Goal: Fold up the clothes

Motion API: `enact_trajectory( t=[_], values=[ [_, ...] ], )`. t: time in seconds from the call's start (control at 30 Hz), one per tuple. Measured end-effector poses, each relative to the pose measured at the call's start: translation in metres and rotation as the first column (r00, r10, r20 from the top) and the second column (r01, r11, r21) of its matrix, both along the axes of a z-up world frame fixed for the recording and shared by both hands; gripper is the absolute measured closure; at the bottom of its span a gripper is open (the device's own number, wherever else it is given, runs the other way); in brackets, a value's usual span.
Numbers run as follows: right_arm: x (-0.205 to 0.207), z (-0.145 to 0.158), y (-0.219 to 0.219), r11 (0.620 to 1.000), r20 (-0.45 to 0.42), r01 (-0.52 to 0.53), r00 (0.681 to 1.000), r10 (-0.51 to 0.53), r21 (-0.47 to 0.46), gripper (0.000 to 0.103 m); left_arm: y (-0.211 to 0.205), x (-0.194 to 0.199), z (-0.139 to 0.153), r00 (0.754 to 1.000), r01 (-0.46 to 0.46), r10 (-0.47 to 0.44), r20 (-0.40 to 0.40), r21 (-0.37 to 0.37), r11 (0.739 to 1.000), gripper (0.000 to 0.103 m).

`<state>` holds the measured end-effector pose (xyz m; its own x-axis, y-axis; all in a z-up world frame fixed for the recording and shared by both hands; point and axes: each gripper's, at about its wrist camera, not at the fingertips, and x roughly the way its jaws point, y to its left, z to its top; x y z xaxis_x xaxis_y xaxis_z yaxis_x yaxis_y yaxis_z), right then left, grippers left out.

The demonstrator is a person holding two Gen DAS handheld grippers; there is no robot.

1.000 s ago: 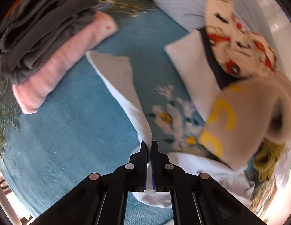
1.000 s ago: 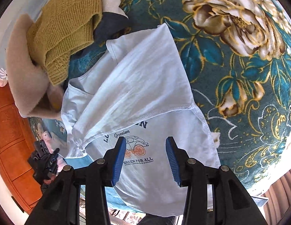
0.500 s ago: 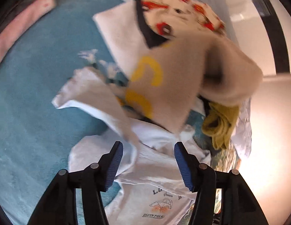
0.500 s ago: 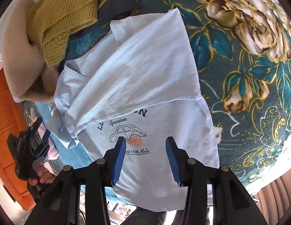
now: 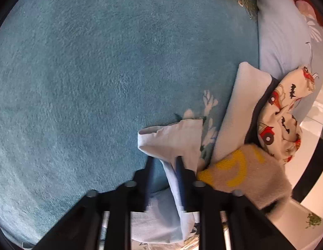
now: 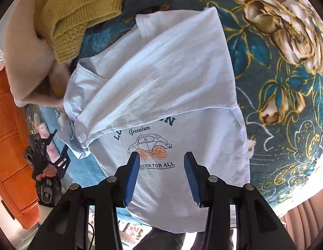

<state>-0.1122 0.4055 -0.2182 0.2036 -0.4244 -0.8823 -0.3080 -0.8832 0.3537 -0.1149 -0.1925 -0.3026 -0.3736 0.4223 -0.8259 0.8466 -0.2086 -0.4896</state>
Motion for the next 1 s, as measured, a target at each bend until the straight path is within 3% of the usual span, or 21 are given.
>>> enact_trajectory(
  t=[0.1,0.17,0.23,0.33,0.37,0.43,0.5,0.57,0.67,0.7,0.77,0.8,0.9,0.97,1.0],
  values=[
    [-0.003,0.003,0.002,1.000,-0.009,0.001,1.000,-0.001,0.002,0.058,0.003,-0.007,0.027,0.999,0.041,-0.044,-0.026,-0.128,0.991,0.101],
    [-0.003,0.003,0.004,1.000,-0.010,0.003,1.000,-0.003,0.004,0.058,0.009,-0.016,0.065,0.987,0.131,-0.152,-0.054,-0.287,0.949,0.101],
    [-0.001,0.001,0.004,1.000,-0.003,0.004,1.000,-0.004,0.005,0.058,0.021,-0.024,0.103,0.954,0.236,-0.294,-0.059,-0.454,0.859,0.101],
    [0.004,-0.003,0.006,1.000,0.012,0.004,1.000,-0.004,0.006,0.058,0.055,-0.033,0.138,0.856,0.414,-0.517,0.018,-0.625,0.662,0.101],
    [0.004,-0.004,0.005,1.000,0.014,0.002,1.000,-0.002,0.006,0.058,0.071,-0.038,0.144,0.811,0.469,-0.583,0.052,-0.653,0.594,0.101],
    [0.004,-0.003,0.003,1.000,0.013,-0.006,1.000,0.006,0.004,0.058,0.113,-0.040,0.136,0.711,0.577,-0.695,0.106,-0.652,0.491,0.101],
    [0.004,-0.003,0.000,1.000,0.012,-0.015,1.000,0.015,0.003,0.058,0.151,-0.057,0.106,0.630,0.673,-0.760,0.158,-0.600,0.433,0.101],
    [0.004,-0.002,-0.002,1.000,0.011,-0.023,1.000,0.023,0.002,0.058,0.172,-0.057,0.080,0.578,0.743,-0.796,0.179,-0.519,0.422,0.099],
    [0.004,-0.001,-0.006,0.999,0.009,-0.035,0.999,0.035,0.000,0.058,0.182,-0.055,0.060,0.552,0.791,-0.821,0.144,-0.402,0.462,0.097],
    [0.004,-0.001,-0.007,0.999,0.009,-0.039,0.999,0.039,-0.001,0.058,0.182,-0.054,0.063,0.553,0.790,-0.827,0.102,-0.380,0.481,0.090],
    [0.004,-0.001,-0.008,0.999,0.009,-0.043,0.999,0.043,0.000,0.058,0.176,-0.049,0.076,0.553,0.780,-0.833,0.007,-0.356,0.514,0.062],
    [0.004,-0.001,-0.006,0.999,0.011,-0.040,0.999,0.040,0.002,0.057,0.169,-0.045,0.084,0.555,0.769,-0.831,-0.040,-0.355,0.531,0.043],
    [0.004,-0.006,0.001,1.000,0.021,-0.023,1.000,0.023,0.010,0.057,0.137,-0.031,0.109,0.574,0.725,-0.808,-0.132,-0.377,0.576,0.041],
    [0.005,-0.010,0.004,1.000,0.031,-0.003,1.000,0.003,0.011,0.057,0.114,-0.030,0.116,0.593,0.700,-0.798,-0.105,-0.422,0.576,0.041],
    [0.005,-0.012,0.005,1.000,0.036,0.002,0.999,-0.003,0.008,0.057,0.105,-0.031,0.114,0.595,0.699,-0.800,-0.076,-0.441,0.563,0.041]
  ],
)
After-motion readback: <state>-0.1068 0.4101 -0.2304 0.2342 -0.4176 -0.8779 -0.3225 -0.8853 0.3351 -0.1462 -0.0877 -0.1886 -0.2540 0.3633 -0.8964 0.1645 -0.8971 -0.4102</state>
